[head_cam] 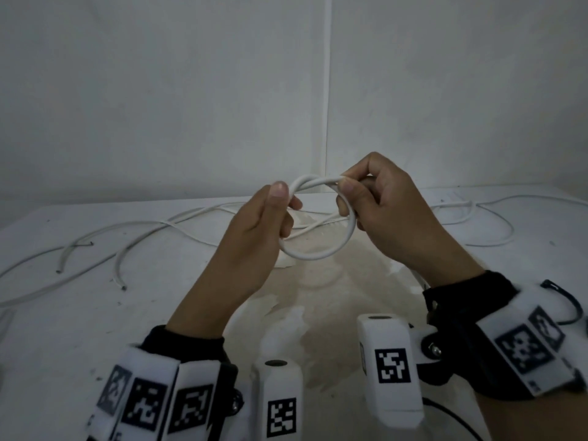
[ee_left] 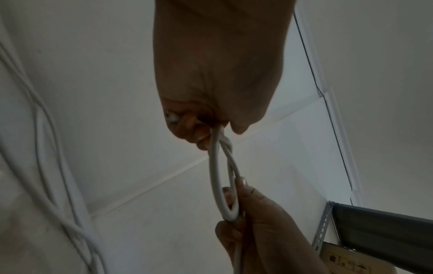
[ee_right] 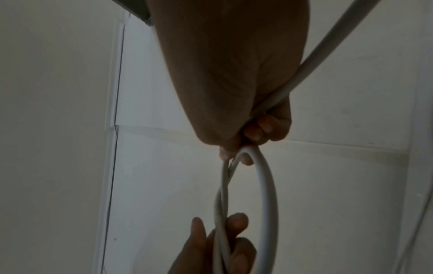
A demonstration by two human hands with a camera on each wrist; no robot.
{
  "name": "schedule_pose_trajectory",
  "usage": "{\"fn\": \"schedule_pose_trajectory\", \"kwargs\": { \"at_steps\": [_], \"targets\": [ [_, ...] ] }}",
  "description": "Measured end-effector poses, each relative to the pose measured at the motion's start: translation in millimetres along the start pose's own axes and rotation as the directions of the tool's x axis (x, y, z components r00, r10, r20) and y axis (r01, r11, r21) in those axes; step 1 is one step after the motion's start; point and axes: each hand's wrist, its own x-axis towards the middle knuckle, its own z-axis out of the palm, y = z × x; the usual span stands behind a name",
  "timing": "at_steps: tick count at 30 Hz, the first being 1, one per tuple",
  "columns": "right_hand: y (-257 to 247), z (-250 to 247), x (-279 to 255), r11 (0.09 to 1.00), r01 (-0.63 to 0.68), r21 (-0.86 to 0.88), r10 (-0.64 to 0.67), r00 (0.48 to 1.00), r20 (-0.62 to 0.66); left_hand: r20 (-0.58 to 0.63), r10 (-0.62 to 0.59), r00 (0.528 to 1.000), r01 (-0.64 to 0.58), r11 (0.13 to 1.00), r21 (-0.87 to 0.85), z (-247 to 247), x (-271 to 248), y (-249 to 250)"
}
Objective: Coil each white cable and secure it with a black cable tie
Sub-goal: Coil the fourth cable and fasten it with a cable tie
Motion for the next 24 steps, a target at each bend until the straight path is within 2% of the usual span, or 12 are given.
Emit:
{"fn": "schedule_pose_trajectory", "kwargs": {
  "at_steps": [2, 4, 7, 9, 11, 13, 15, 17, 19, 21, 24],
  "targets": [
    [1.2, -0.8, 0.1, 1.0, 0.004, -0.017, -0.004, 1.0, -0.003, 0.003, 0.048, 0.999, -0.048, 0.991, 0.122, -3.9, 0.7, -2.9],
    [1.3, -3.0, 0.3, 1.0, 0.011, -0.023, -0.011, 1.0, 0.006, 0.0, 0.149, 0.989, -0.143, 0.948, 0.286, -7.0, 0.8, -4.8],
    [0.8, -9.2, 1.2, 0.999, 0.016, -0.036, -0.015, 1.0, 0.024, 0.014, 0.346, 0.938, -0.316, 0.84, 0.442, -8.8, 1.5, -5.1],
    [0.8, -12.4, 1.9, 0.999, 0.027, -0.043, -0.027, 1.0, 0.014, 0.034, 0.4, 0.916, -0.367, 0.799, 0.477, -8.4, 2.1, -5.2],
    [1.2, -13.7, 2.5, 0.998, 0.043, -0.049, -0.043, 0.999, -0.011, 0.026, 0.329, 0.944, -0.312, 0.865, 0.393, -7.7, 1.6, -3.6],
    [1.7, -14.3, 3.2, 0.997, 0.05, -0.058, -0.053, 0.997, -0.051, 0.035, 0.151, 0.988, -0.155, 0.969, 0.194, -8.5, 0.7, 0.3],
    [2.7, -16.3, 3.7, 0.998, 0.04, -0.051, -0.044, 0.996, -0.084, 0.12, 0.027, 0.992, -0.028, 1.0, 0.008, -7.9, 0.0, 5.0],
    [3.1, -17.3, 3.7, 0.999, 0.03, -0.022, -0.032, 0.996, -0.085, 0.199, -0.02, 0.98, 0.058, 0.98, -0.188, -7.3, -1.3, 10.2],
    [3.4, -16.0, 3.4, 0.999, 0.034, -0.001, -0.033, 0.996, -0.077, 0.233, -0.053, 0.971, 0.137, 0.922, -0.361, -6.6, -2.6, 13.9],
    [4.1, -13.9, 3.3, 0.999, 0.042, 0.006, -0.042, 0.996, -0.08, 0.238, -0.091, 0.967, 0.194, 0.869, -0.455, -4.8, -3.1, 15.7],
    [4.3, -10.6, 3.2, 0.999, 0.041, 0.028, -0.039, 0.996, -0.085, 0.181, -0.132, 0.975, 0.208, 0.83, -0.518, -1.9, -2.1, 15.9]
  ]
}}
